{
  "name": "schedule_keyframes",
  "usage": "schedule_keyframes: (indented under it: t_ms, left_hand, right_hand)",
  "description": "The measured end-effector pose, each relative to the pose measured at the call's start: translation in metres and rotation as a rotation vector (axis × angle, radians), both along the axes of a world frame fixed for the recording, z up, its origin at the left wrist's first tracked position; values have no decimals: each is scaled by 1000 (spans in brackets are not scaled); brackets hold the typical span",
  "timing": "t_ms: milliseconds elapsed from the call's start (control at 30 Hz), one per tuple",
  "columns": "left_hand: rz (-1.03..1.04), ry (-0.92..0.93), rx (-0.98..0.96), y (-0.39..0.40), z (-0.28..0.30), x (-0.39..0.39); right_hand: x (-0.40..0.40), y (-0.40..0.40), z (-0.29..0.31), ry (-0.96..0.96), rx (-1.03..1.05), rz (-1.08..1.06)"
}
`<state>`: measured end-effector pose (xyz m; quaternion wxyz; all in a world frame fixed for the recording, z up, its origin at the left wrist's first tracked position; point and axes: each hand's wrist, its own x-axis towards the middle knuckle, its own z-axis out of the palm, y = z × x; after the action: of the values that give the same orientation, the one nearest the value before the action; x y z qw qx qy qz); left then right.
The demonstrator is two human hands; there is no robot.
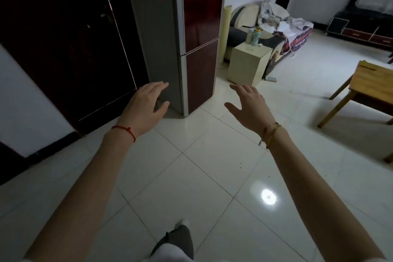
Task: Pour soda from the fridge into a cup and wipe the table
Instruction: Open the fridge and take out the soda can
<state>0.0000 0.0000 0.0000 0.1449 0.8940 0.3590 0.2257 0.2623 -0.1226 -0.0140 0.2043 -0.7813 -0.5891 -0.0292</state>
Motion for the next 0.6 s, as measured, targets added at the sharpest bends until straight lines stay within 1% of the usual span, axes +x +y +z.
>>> schedule_keyframes:
  t_ms: [100, 300, 433, 600]
  left_hand:
    - [18, -21, -18, 13, -9, 9]
    - [30, 9, -60, 54, -31, 36]
    - [37, 24, -83, 95, -39, 58]
    - [48, 33, -90, 160, -32, 91]
  right_hand:
    - [9, 13, -9, 13, 12, -5]
    - [33, 56, -34, 40, -41, -6]
    - [53, 99, -46, 68, -69, -6]
    - [81, 164, -43, 107, -82, -19]
